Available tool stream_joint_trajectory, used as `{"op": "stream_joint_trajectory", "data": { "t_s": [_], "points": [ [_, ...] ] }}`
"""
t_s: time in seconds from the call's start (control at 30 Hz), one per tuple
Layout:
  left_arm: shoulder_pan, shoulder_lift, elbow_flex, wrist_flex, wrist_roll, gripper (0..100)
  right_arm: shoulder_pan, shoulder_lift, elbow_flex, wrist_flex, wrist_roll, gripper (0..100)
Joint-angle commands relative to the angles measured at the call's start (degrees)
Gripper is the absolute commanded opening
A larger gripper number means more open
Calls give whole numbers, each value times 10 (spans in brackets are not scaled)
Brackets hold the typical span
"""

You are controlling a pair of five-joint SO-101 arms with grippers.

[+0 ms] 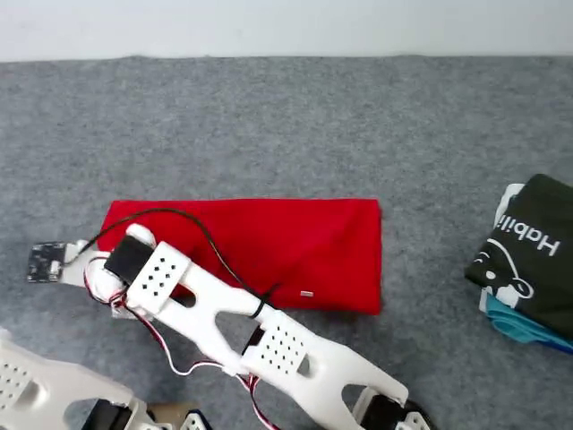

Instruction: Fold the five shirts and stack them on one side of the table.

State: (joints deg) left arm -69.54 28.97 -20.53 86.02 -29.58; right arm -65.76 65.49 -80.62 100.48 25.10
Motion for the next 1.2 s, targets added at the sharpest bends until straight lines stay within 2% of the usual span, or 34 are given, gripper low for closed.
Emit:
{"op": "stream_joint_trajectory", "data": {
  "t_s": [0.0,0.23,0.5,0.6,0.93,1.07,1.17],
  "points": [
    [3,-39,-2,-11,-4,13,21,11,-20,-7,-4,10],
    [2,-39,-2,-11,-4,13,107,7,-41,-101,-4,10],
    [5,-39,-2,-11,-4,13,132,0,-62,-158,-4,10],
    [4,-39,-2,-11,-4,13,120,-8,-64,-145,-5,10],
    [6,-39,-2,-11,-5,13,32,-52,-61,15,-8,10],
    [6,-39,-2,-11,-5,13,25,-34,-60,7,-4,10],
    [6,-39,2,-21,-5,13,50,7,-60,-39,-3,10]
  ]
}}
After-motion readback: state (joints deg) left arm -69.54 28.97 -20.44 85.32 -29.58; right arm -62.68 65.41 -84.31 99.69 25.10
